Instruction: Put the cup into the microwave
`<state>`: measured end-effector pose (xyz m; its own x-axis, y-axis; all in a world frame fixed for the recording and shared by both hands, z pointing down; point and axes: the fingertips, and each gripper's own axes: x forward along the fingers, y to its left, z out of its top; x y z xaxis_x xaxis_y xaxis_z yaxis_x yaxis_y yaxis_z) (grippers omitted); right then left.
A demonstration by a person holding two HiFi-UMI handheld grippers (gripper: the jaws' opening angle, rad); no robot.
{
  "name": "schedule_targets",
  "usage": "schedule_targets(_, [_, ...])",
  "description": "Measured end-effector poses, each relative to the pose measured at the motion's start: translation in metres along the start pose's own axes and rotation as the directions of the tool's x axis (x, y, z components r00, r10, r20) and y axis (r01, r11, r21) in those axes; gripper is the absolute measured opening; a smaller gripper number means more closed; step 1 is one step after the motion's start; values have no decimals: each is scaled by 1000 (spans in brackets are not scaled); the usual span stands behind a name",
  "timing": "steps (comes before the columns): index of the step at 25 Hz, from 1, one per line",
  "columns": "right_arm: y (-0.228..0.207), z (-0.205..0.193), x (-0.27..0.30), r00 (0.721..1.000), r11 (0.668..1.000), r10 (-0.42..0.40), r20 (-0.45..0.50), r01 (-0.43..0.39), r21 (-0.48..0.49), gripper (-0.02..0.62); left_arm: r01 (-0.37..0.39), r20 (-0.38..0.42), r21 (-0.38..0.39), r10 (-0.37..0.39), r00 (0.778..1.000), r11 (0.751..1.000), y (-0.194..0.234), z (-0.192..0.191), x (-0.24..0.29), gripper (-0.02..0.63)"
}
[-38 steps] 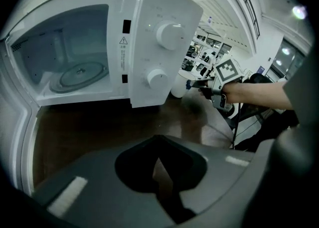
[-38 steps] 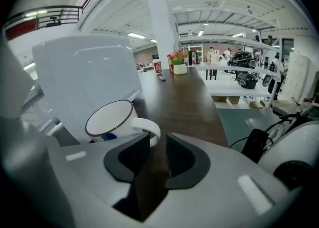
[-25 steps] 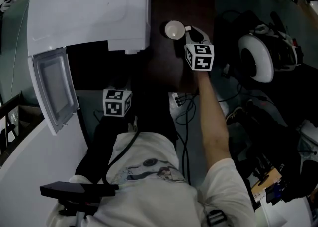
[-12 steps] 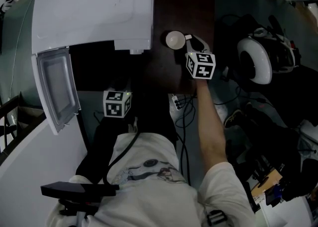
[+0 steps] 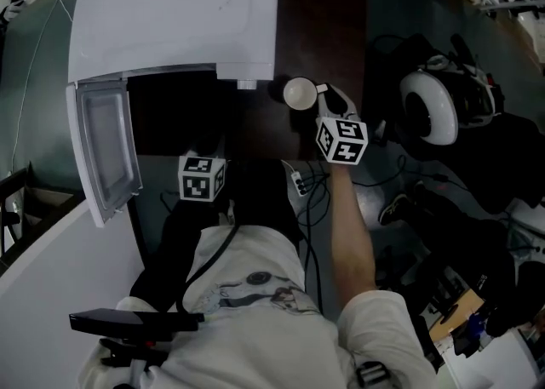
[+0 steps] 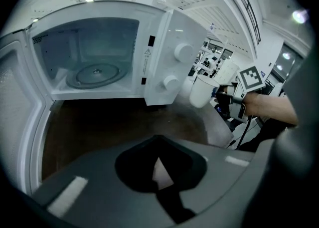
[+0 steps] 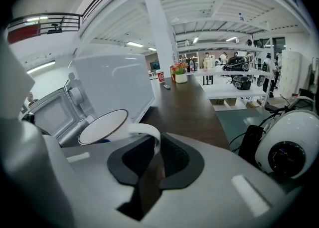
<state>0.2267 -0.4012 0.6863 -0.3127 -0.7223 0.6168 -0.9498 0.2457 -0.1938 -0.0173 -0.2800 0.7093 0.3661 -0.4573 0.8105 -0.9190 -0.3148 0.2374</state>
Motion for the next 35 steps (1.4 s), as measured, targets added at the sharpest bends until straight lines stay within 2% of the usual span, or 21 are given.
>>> schedule_targets(7, [37, 6, -22, 1000, 1000, 7, 16, -7, -10, 40, 1, 38, -22, 0, 999, 1000, 11, 0, -12, 0])
schedule_targets(17, [113, -4, -44, 995, 995, 96, 0, -96, -22, 41, -32, 88, -93, 40, 995, 995, 41, -9, -33, 0])
schedule_targets(25, [180, -20, -31, 980, 979, 195, -35, -197, -49, 40, -83, 102, -163, 101, 990, 983, 69, -28, -47, 0])
schedule_targets(35, [253, -8, 7, 947, 945, 317, -53, -320, -71, 41, -144, 110, -245, 175, 978, 959, 113, -38, -68, 0])
